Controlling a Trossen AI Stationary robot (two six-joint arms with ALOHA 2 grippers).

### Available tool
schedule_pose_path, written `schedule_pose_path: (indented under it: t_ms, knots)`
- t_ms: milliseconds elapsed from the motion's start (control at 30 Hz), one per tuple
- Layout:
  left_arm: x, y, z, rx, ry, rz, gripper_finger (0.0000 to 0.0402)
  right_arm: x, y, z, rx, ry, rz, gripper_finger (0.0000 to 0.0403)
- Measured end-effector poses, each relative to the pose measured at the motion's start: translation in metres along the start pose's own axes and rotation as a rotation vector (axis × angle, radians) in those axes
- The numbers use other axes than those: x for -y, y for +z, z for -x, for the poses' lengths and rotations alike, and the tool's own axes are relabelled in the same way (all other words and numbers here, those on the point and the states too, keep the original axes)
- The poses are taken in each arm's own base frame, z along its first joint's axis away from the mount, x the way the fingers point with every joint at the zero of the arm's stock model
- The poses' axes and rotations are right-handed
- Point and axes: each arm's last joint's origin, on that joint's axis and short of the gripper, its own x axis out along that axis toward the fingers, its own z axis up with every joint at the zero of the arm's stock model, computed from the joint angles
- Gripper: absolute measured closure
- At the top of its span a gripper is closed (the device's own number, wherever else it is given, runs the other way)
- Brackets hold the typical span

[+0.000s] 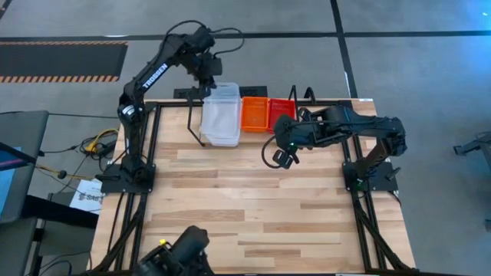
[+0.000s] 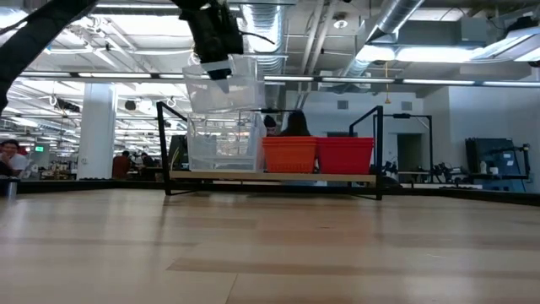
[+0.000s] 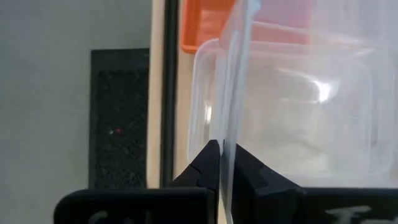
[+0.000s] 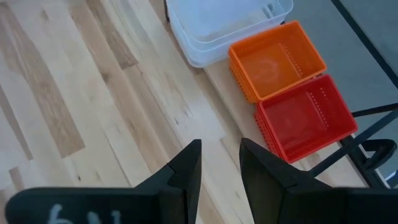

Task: Stack baskets on shelf by color
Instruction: Stack the transparent bin on top of the transparent bins on the shelf

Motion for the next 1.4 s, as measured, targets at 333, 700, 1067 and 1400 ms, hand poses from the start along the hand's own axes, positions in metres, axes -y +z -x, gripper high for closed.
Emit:
schedule_pose_path:
  t_ms: [333,700,1067,1400]
  knots:
    - [-0.011,0.001,-0.037,-0.068,-0.064,0.008,0.0401,0.000,0.000,0.000,-0.002,0.000,0.003,0.0276]
    - [-0.018,-0.008,-0.031,-0.109,-0.016,-0.021,0.0401,0.000,-0.001,0.000,-0.005,-0.001,0.004,0.0276]
    - [-0.020,-0.008,-0.030,-0.061,-0.037,-0.031,0.0401,0.000,-0.001,0.000,-0.007,0.001,0.005,0.0276]
    - [-0.016,-0.007,-0.041,-0.058,-0.084,-0.064,0.0401,0.000,-0.001,0.000,-0.006,0.001,0.004,0.0276]
